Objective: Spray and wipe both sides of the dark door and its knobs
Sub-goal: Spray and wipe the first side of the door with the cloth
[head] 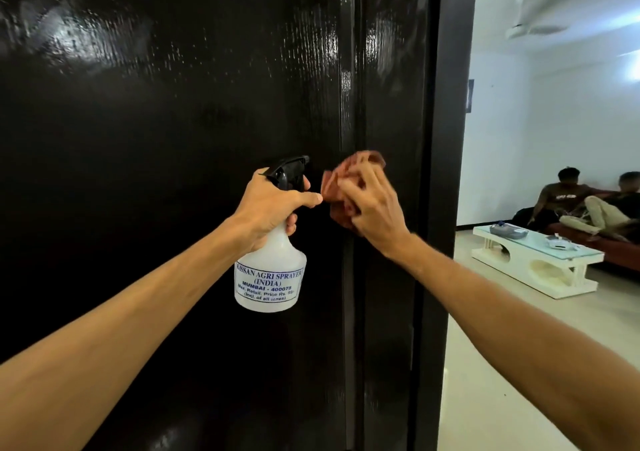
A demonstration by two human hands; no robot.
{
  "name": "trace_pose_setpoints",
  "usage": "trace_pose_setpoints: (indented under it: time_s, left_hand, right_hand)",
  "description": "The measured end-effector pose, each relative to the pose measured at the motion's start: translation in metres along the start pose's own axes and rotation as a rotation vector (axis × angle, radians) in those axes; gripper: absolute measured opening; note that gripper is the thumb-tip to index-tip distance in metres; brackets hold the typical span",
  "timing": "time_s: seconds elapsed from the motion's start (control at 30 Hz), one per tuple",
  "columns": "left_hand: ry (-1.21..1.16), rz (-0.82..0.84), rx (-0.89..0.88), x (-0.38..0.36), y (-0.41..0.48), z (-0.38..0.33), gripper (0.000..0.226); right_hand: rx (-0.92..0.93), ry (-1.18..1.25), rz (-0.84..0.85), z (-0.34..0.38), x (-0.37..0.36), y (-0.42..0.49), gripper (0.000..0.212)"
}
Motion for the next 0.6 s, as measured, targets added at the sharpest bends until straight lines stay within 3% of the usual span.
trace_pose_setpoints:
  time_s: [0.1,0.2,0.33,0.4,0.53,0.6]
  left_hand:
    - [0.005,-0.004,0.019,0.0,-0.003,0.015,0.024]
    - [0.015,-0.001,0.008,0.0,-0.004,0.019,0.025]
    - [0.014,0.019,-0.039,-0.005,-0.002,0.019,0.025]
    - [0.026,0.029,-0.043,-0.01,-0.003,0.027,0.024]
    - [0.052,-0.001,-0.023,-0.012,-0.022,0.067,0.021]
    - [0.078,-0.011,-0.006,-0.015,-0.034,0.087,0.019]
  right_hand:
    - [0.158,-0.032,0.168,0.014,-0.027,-0.07,0.029]
    - [0.274,-0.11,0.243,-0.001,-0.014,-0.045,0.026]
    - [0.004,-0.172,-0.021,-0.026,0.031,0.036,0.032]
    - [-0.078,-0.17,-0.05,-0.022,0.028,0.035,0.038]
    - [-0.068,-0.068,0.066,0.028,-0.042,-0.094,0.029]
    - [-0.04,-0.012,0.233,0.054,-0.069,-0.165,0.041]
Point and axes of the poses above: each hand's wrist, its own y-axis towards the middle knuckle, its own x-axis out of the back of the hand, z = x × y, the point moved 2 cm from there along y, towards the middle knuckle, and after that the axes turned 14 degrees about z, right-handed, at the moved point
